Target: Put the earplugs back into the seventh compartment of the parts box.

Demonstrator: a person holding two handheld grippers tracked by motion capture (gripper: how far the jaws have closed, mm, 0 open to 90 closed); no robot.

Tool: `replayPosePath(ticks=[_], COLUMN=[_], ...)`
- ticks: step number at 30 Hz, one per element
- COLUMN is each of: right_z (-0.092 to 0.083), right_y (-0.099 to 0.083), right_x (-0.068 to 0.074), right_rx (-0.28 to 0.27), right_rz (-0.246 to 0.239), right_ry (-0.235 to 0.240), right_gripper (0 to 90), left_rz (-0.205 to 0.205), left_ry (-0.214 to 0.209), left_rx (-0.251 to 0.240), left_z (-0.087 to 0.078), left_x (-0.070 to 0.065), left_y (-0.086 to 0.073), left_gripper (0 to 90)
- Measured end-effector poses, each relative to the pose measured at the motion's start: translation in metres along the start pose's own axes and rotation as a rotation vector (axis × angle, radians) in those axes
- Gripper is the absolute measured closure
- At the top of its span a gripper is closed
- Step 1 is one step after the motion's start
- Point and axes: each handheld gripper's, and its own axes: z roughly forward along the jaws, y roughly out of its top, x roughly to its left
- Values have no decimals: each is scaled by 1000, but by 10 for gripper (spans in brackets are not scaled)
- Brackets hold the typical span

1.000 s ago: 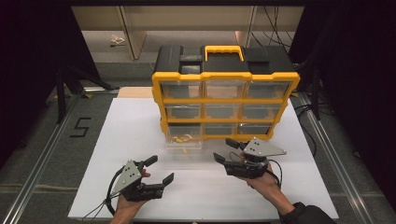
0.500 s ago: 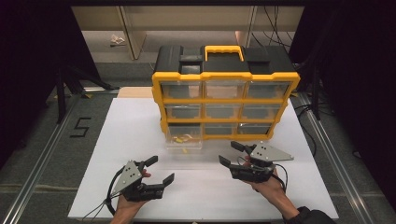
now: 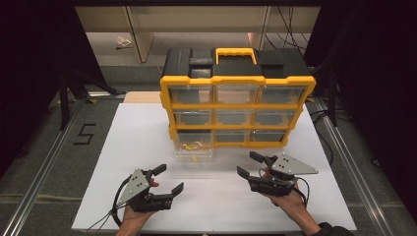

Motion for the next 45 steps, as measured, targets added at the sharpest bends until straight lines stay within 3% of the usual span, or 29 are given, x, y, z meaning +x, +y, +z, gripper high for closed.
replayPosePath(ticks=[24, 45], right_z=[-8, -29], right_y=[-17, -32], right_x=[13, 14], right_rx=[7, -14], right_rz=[-29, -9], right_ry=[14, -39], right_gripper=[308, 301], left_rz=[2, 6], left_ry=[-6, -19], left_rx=[-2, 7], left_z=[-1, -1], left_x=[0, -1], left_y=[0, -1], left_gripper=[156, 156])
